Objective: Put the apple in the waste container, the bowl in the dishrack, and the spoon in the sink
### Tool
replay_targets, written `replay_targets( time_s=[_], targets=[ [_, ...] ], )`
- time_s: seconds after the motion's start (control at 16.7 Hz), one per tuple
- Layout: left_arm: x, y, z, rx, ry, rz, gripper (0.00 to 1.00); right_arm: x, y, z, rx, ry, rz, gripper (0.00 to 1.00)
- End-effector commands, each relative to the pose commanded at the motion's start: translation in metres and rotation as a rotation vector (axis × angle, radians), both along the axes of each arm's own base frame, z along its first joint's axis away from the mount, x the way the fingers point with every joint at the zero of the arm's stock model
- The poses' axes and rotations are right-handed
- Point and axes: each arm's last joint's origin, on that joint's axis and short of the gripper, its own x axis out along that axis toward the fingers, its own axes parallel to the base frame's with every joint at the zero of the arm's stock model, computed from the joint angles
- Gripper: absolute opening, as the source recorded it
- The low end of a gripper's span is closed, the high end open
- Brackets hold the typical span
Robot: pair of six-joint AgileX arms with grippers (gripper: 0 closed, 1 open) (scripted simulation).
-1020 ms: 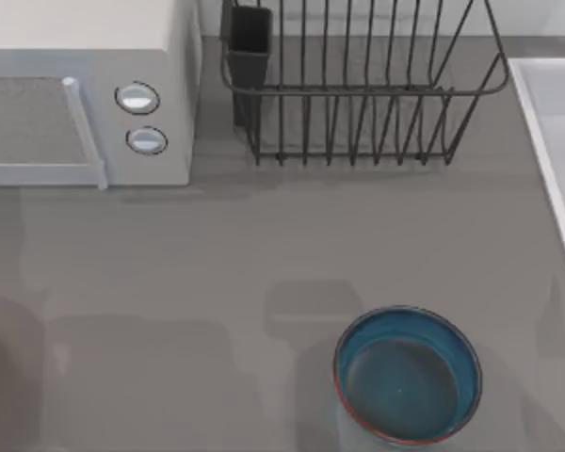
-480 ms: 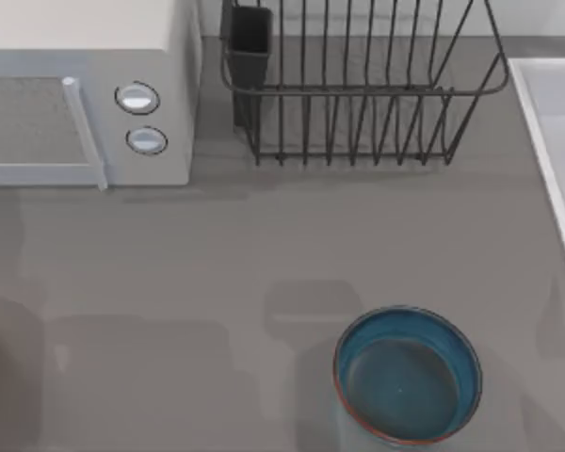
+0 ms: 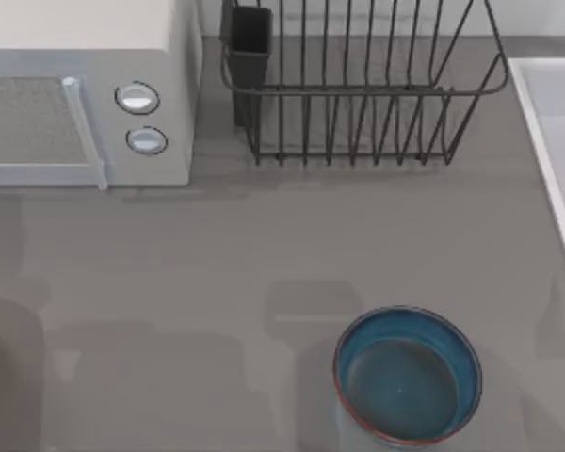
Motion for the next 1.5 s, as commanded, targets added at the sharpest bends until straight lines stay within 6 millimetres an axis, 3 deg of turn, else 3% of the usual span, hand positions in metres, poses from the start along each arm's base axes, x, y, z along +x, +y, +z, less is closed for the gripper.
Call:
replay_targets(
  time_s=[0.24, 0.48, 0.84, 1.2, 1.5],
  targets=[
    [-0.026, -0.012, 0.007, 0.013, -0.204, 0.000, 1.00, 0.000, 0.000, 0.000, 0.000, 0.000, 0.000, 1.00],
    [-0.064, -0.026, 0.009, 0.016, -0.518, -0.008, 1.00, 0.000, 0.000, 0.000, 0.000, 0.000, 0.000, 1.00],
    [-0.115, -0.042, -0.012, -0.029, -1.054, -0.043, 1.00, 0.000, 0.000, 0.000, 0.000, 0.000, 0.000, 1.00],
    [-0.133, -0.050, -0.042, -0.105, -1.420, -0.085, 1.00, 0.000, 0.000, 0.000, 0.000, 0.000, 0.000, 1.00],
    [-0.133, -0.051, -0.047, -0.120, -1.472, -0.092, 1.00, 0.000, 0.000, 0.000, 0.000, 0.000, 0.000, 1.00]
  ],
)
